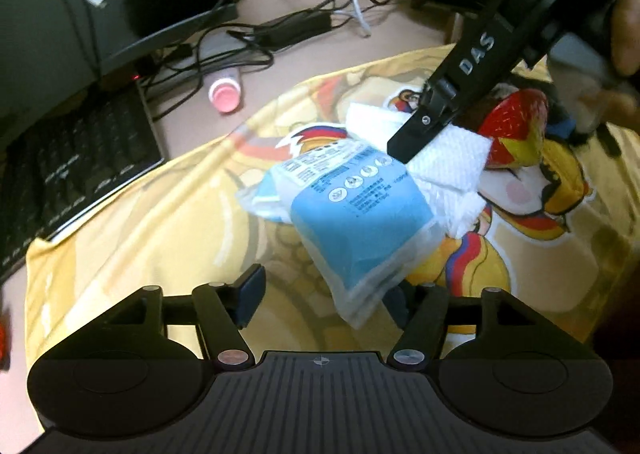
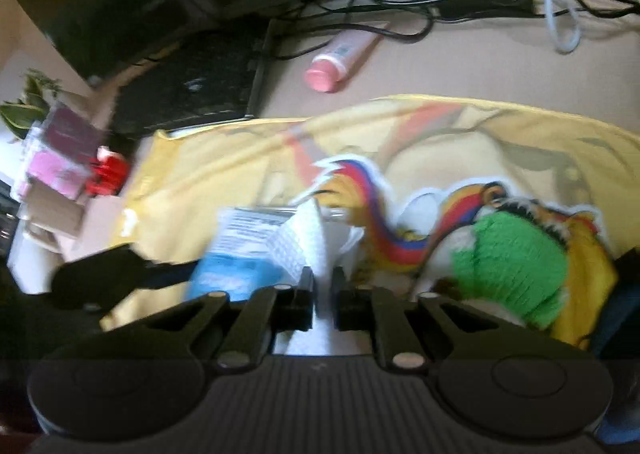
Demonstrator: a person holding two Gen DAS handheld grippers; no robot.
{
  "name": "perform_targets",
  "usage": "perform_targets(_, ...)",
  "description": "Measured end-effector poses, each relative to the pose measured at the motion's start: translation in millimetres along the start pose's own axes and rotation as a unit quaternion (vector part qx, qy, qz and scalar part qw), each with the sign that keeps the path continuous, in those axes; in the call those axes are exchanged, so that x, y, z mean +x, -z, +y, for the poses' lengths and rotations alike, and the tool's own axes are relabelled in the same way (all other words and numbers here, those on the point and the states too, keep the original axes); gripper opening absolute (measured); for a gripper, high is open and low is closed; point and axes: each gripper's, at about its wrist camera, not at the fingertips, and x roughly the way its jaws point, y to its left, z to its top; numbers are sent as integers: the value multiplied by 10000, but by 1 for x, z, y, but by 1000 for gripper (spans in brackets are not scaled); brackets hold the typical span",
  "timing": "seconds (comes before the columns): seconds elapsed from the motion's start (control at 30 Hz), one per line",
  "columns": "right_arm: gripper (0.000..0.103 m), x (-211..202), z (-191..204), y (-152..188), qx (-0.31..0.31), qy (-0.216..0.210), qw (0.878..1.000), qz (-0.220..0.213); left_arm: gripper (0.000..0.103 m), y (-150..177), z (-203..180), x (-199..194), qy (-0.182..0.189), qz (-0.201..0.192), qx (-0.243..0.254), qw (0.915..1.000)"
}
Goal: Organize soft objects
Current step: 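Hold the blue packet with the left gripper while the right gripper wipes its face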
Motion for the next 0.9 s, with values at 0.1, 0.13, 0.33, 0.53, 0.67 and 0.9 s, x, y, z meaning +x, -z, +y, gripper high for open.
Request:
perform_targets(0.1, 12, -4, 1, -5, -110, 38, 9999, -93, 93, -3, 4, -14, 296, -104, -337, 9989)
perform_targets(0.13, 12, -6, 1, -8, -131, 37, 9998, -147, 93, -7, 7, -16, 424, -140, -451, 9980)
perform_targets(0.33, 12, -31, 18, -29, 129, -814, 9957, -420, 93, -29, 11, 11, 581, 100, -1011, 9931)
perform_targets(0.53, 12, 1, 60, -26, -501, -1065, 9930, -47, 85, -37, 0, 24, 382, 103, -705, 9967)
perform_targets(0.67, 11, 11, 46, -21, -496, -526, 9974, 5, 74, -41, -4, 19, 254, 21, -480, 9985)
perform_targets(0.9, 12, -18, 8, -10, -107, 116, 9993, -333, 69, -39, -7, 16, 328, -59, -291, 9990)
